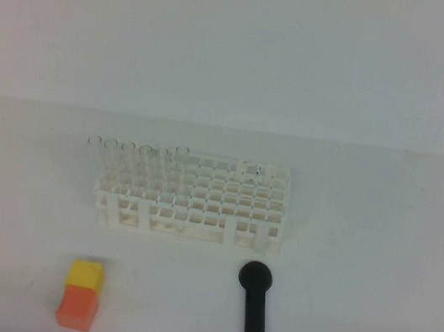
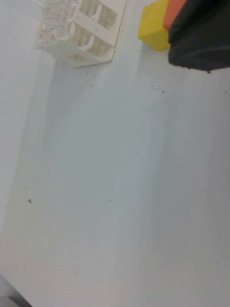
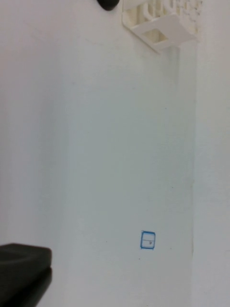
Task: Place the test tubes
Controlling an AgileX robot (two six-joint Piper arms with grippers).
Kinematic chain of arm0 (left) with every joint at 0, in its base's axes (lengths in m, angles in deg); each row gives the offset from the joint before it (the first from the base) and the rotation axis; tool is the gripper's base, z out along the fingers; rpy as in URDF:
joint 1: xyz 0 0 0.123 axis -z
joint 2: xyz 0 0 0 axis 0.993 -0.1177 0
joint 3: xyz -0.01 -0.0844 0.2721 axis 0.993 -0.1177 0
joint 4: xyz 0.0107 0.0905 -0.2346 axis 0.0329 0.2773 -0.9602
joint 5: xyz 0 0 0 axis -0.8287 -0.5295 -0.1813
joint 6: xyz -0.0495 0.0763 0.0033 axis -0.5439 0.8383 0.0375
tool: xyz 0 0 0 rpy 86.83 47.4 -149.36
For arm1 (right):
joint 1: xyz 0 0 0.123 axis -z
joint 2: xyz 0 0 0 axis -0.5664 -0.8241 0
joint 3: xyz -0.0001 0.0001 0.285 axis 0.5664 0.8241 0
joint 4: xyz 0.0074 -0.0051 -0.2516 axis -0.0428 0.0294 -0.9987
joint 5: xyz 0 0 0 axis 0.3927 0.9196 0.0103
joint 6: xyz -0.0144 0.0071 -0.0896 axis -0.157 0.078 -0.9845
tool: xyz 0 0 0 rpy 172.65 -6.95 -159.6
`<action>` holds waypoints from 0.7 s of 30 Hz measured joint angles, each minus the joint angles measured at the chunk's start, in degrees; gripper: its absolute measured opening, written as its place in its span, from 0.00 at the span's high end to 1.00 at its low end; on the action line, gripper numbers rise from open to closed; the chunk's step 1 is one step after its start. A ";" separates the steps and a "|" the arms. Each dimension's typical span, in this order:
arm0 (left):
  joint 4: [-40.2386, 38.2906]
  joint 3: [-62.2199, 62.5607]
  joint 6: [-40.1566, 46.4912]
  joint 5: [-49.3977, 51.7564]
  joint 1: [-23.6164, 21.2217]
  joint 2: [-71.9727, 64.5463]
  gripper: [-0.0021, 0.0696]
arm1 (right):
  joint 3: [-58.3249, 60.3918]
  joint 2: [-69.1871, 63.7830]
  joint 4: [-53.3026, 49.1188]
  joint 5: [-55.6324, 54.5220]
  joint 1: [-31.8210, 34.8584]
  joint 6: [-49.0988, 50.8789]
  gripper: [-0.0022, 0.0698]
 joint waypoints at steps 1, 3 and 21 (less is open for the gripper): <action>0.00 0.00 0.00 0.00 0.00 0.00 0.97 | 0.00 0.00 -0.13 0.00 0.00 -0.17 0.97; 0.00 0.00 0.00 0.00 0.00 0.00 0.97 | 0.00 0.00 -0.13 0.00 0.00 -0.26 0.97; 0.00 0.00 0.00 0.00 0.00 0.00 0.97 | 0.00 0.00 -0.77 0.08 -0.11 -1.47 0.97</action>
